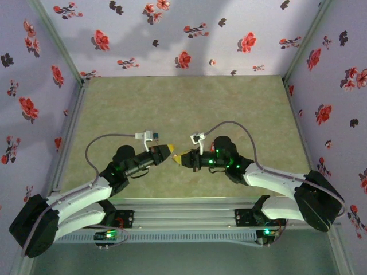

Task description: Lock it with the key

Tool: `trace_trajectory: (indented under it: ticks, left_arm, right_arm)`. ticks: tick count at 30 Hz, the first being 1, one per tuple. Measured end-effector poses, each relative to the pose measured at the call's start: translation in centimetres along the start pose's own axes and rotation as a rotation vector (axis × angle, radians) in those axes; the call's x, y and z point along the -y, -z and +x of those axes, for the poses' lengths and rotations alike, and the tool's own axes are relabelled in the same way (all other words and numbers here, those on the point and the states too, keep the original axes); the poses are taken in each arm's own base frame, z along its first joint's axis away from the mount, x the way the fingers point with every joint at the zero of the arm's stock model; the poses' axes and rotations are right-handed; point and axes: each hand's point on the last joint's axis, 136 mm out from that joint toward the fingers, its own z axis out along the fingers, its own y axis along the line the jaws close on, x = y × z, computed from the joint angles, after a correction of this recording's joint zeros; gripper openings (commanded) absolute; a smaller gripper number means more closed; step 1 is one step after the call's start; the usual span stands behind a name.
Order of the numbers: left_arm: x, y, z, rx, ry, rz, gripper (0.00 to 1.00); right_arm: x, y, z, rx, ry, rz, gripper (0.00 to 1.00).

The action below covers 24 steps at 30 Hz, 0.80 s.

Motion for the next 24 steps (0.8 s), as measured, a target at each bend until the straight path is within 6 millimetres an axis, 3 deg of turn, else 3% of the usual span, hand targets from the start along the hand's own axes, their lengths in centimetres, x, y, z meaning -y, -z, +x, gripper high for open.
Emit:
trace_trajectory:
  ticks: [6, 13, 19, 24]
  left_arm:
    - [-0.1, 0.1, -0.1, 0.003, 0.006, 0.002, 0.01]
    - [0.0, 0.2, 0.0, -0.002, 0.014, 0.008, 0.13]
    - [-1.5, 1.0, -1.6, 0.059, 0.028, -0.053, 0.32]
    - [-1.8, 1.6, -1.7, 0.067, 0.034, -0.074, 0.44]
  right_arm:
    - [0.0, -0.1, 0.0, -0.004, -0.015, -0.01, 0.0]
    - [-0.1, -0.1, 0.1, -0.009, -0.016, -0.022, 0.0]
    - [-0.1, 0.0, 0.0, -0.012, -0.016, -0.029, 0.0]
    - [-0.1, 0.0, 0.2, -0.022, -0.02, -0.031, 0.0]
